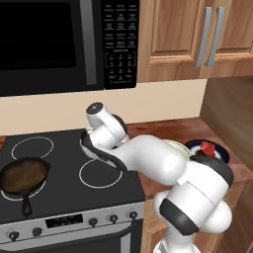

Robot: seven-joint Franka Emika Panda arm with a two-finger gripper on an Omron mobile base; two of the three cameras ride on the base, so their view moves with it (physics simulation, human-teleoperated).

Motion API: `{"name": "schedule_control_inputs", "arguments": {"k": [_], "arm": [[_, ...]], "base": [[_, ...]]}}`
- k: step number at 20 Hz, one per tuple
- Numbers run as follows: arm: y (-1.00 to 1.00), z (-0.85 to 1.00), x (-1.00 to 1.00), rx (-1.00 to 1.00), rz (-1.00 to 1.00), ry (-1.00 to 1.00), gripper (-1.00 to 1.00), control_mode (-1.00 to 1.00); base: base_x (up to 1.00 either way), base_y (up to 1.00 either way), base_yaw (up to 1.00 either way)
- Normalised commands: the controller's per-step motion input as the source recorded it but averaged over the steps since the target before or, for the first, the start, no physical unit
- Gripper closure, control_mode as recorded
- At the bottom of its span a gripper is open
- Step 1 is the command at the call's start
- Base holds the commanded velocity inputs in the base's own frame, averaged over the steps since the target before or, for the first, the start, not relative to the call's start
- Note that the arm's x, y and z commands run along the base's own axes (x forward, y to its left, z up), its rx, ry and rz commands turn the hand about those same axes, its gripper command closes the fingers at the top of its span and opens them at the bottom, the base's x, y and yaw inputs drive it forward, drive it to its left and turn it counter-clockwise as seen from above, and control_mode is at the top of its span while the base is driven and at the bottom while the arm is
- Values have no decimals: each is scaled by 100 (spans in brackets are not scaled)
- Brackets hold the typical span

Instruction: Place one of the steaks on the plate and the other in the bowl. Then place the bowl in the fridge.

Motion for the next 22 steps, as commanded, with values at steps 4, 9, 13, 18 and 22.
{"name": "schedule_control_inputs", "arguments": {"k": [4, 9, 13, 18, 22], "arm": [[15, -11, 59, 11, 2, 0, -100, -100], [34, -9, 51, 2, 0, 0, -100, -100], [19, -2, 44, 0, -4, 1, -100, -100], [4, -3, 40, -6, -5, 7, -100, -100], [0, -15, 40, 0, 0, 1, -100, -100]], "base": [[0, 0, 0], [0, 0, 0], [0, 0, 0], [0, 0, 0], [0, 0, 0]]}}
